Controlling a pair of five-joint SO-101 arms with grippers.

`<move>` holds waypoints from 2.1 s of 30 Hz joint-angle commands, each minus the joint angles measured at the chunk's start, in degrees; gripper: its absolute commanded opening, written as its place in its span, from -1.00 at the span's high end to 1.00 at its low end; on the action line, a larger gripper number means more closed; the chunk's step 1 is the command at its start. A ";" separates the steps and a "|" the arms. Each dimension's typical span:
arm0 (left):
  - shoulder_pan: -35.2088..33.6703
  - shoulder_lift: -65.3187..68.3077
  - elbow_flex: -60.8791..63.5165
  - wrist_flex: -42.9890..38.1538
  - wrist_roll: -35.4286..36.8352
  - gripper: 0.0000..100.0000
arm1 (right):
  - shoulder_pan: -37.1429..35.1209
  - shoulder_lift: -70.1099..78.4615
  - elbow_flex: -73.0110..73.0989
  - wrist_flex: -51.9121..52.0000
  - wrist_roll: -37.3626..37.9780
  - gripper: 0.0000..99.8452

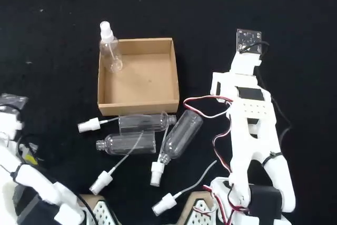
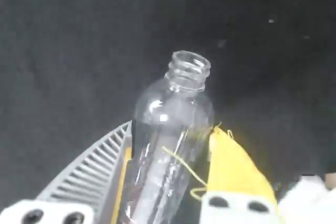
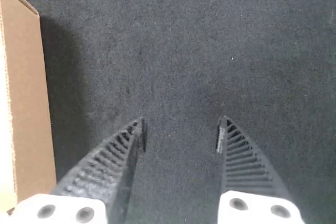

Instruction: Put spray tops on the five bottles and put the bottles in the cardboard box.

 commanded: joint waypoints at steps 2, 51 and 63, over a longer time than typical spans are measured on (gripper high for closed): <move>-1.80 -0.26 -3.03 0.53 2.02 0.47 | 0.88 -2.42 -2.24 -1.58 0.00 0.60; 4.26 -0.44 -6.99 -2.11 14.51 0.93 | 0.79 -7.52 -14.46 18.99 2.37 0.60; 7.96 -0.53 -4.79 -13.10 41.23 0.93 | -20.92 -7.43 -27.65 47.38 29.36 0.60</move>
